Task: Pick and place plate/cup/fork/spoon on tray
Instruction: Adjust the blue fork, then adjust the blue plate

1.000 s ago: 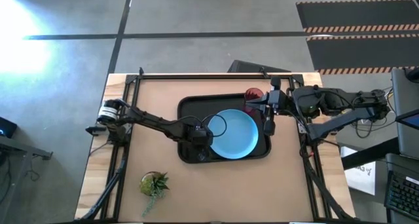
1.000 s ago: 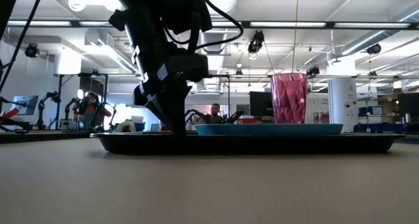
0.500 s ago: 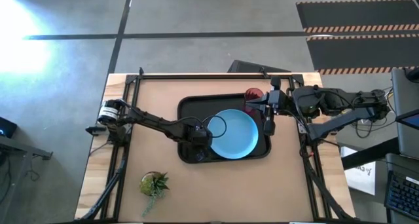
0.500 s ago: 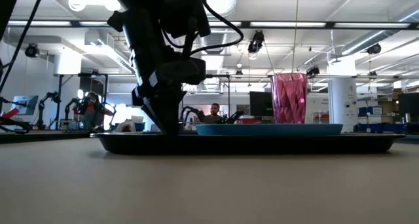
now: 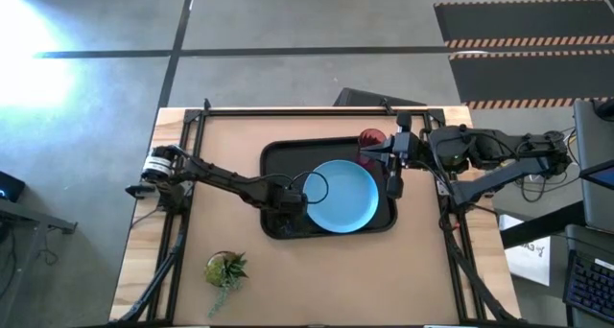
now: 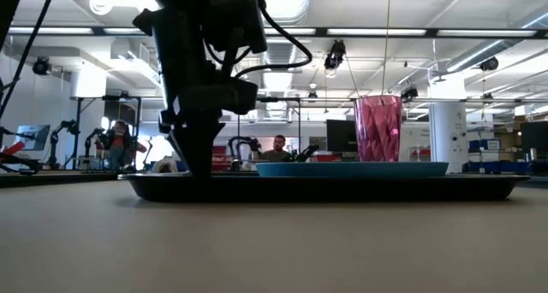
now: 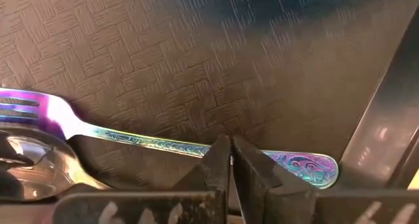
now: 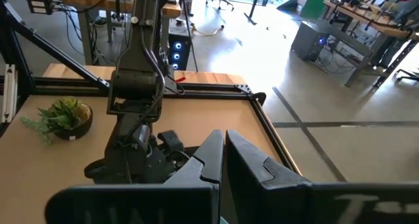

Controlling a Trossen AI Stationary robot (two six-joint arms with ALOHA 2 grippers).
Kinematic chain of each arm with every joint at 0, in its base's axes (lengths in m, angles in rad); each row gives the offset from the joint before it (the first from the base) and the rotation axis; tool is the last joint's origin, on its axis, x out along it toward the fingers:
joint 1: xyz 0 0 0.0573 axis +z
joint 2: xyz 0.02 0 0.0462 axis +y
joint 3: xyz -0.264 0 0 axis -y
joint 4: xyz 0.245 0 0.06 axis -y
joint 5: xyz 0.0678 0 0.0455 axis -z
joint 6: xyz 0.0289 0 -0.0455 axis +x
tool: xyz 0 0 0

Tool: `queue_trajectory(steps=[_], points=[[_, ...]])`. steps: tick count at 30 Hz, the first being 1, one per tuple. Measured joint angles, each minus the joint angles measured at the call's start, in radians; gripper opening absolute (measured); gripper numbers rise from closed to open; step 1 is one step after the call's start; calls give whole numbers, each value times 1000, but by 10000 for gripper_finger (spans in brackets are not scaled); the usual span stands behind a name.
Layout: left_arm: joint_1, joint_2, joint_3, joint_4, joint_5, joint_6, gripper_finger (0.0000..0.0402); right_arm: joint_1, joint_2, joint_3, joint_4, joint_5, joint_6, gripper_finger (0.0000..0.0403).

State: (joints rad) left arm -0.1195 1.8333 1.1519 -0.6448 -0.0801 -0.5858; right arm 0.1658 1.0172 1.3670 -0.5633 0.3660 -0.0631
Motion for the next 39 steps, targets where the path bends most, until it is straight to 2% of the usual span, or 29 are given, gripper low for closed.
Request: queue_trajectory(steps=[12,21,25,33,39], points=[[1,-5,46,19,-35,13,0,0,0,0,-1,0,-7,9],[40,-13,127,221,-86,77,0,0,0,0,-1,0,-1,9],[81,-13,128,332,-85,96,0,0,0,0,-1,0,1,9],[138,-12,71,324,-54,107,0,0,0,0,-1,0,13,9],[146,34,71,335,-28,126,0,0,0,0,0,-1,14,9]])
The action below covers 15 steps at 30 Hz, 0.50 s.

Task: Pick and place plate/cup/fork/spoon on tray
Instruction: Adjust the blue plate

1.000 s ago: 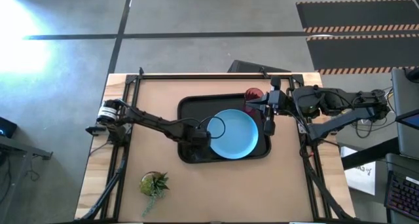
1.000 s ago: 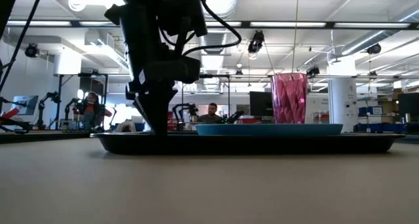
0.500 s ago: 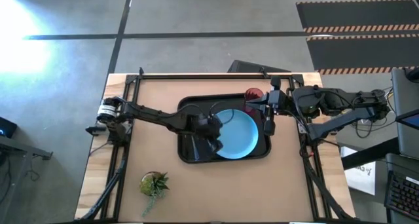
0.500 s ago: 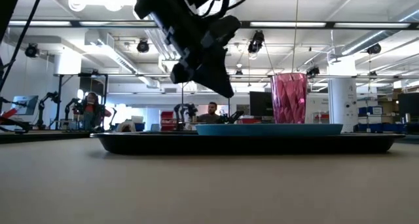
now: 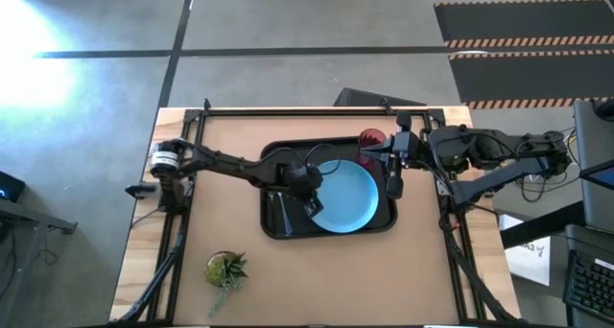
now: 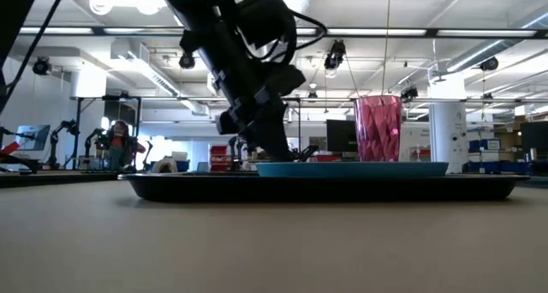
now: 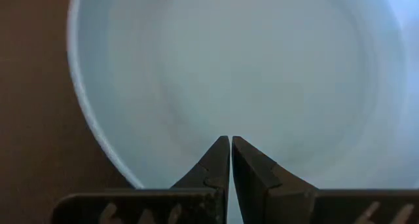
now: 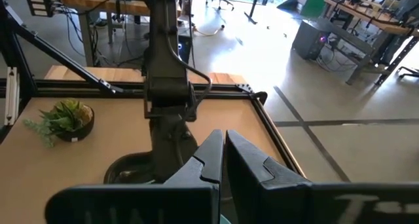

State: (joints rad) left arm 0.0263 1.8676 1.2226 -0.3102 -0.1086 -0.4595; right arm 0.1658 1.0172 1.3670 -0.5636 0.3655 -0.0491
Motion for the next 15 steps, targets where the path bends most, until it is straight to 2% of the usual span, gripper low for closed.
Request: queue_trajectory(steps=[11,15], points=[[-1,43,1,11,30,-3,0,0,0,0,0,-1,5,9],[-1,41,7,-43,43,-6,0,0,0,0,-1,0,5,9]])
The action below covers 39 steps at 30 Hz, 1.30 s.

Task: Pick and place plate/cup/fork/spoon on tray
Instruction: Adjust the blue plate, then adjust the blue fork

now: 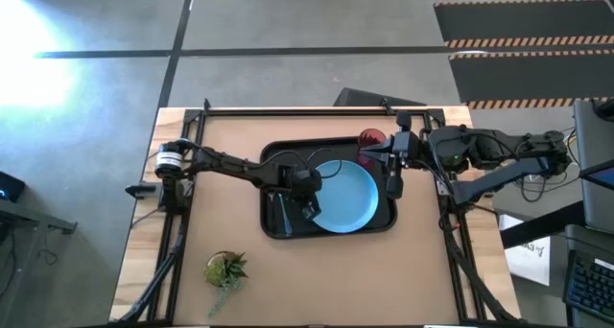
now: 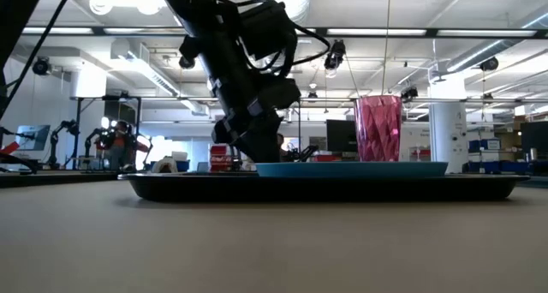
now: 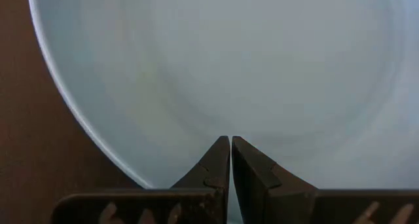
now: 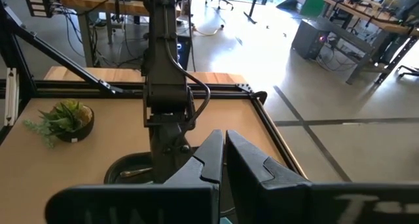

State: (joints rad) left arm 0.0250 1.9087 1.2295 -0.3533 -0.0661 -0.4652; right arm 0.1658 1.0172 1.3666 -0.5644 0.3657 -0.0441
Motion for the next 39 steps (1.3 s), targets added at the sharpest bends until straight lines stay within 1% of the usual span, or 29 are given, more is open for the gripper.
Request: queue_trajectory(steps=[7,12,17,23,26,29,33,36,39], points=[[-2,-4,3,-114,4,-1,0,0,0,0,-1,1,0,9],[-3,-15,10,-101,1,-1,0,0,0,0,-7,1,0,9],[-6,-42,38,-95,-33,3,0,0,0,0,-8,1,1,9],[-12,-110,35,-120,-83,9,0,0,0,-20,-33,-6,65,9],[-14,-155,23,-155,-130,8,0,0,7,-62,-30,-60,120,9],[-14,-214,20,-213,-173,6,0,0,45,-97,-23,-122,178,9],[-16,-310,20,-307,-240,-1,0,0,143,-127,77,-239,197,9],[-24,-394,13,-390,-300,-25,0,-1,226,-126,172,-331,167,9],[-38,-484,5,-501,-379,-75,0,-12,306,-107,209,-376,163,9]])
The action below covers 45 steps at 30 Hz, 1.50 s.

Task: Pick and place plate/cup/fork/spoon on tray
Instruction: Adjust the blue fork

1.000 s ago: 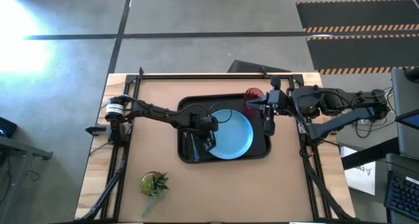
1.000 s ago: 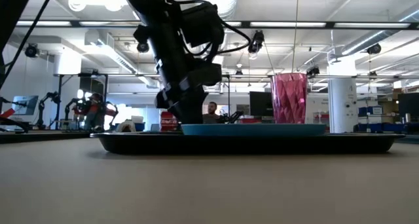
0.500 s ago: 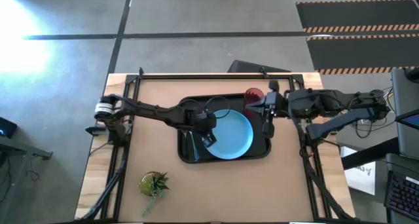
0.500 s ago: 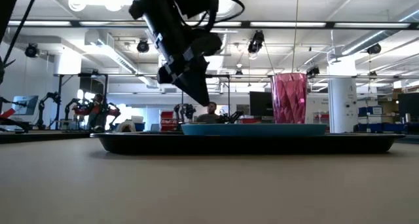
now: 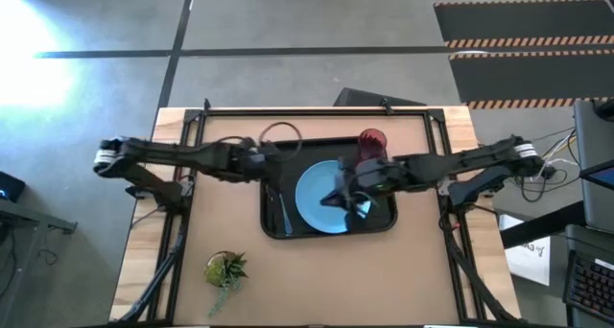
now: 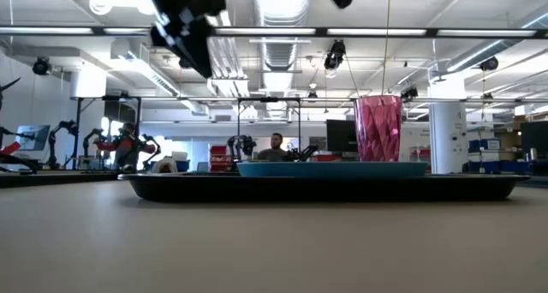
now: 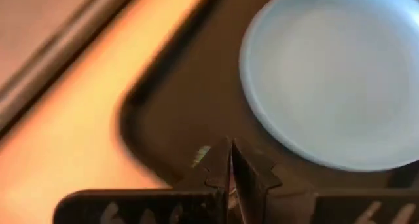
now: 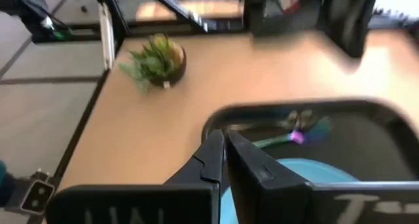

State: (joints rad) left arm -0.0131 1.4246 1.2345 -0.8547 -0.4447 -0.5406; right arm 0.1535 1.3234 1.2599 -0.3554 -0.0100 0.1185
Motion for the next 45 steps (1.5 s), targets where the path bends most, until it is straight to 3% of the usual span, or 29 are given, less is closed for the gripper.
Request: queue_trajectory(steps=[9,19,28,38,45], points=[[-59,-218,-8,-281,-186,-190,0,-58,244,39,94,-191,58,9],[-61,-330,-87,-336,-202,-214,0,-103,513,224,165,-430,64,9],[-61,-397,-133,-376,-203,-214,0,-125,674,341,148,-497,29,9],[-61,-478,-142,-378,-259,-213,0,-154,728,344,139,-479,9,9],[-61,-492,-147,-384,-323,-213,0,-154,726,425,-110,-282,-140,8]])
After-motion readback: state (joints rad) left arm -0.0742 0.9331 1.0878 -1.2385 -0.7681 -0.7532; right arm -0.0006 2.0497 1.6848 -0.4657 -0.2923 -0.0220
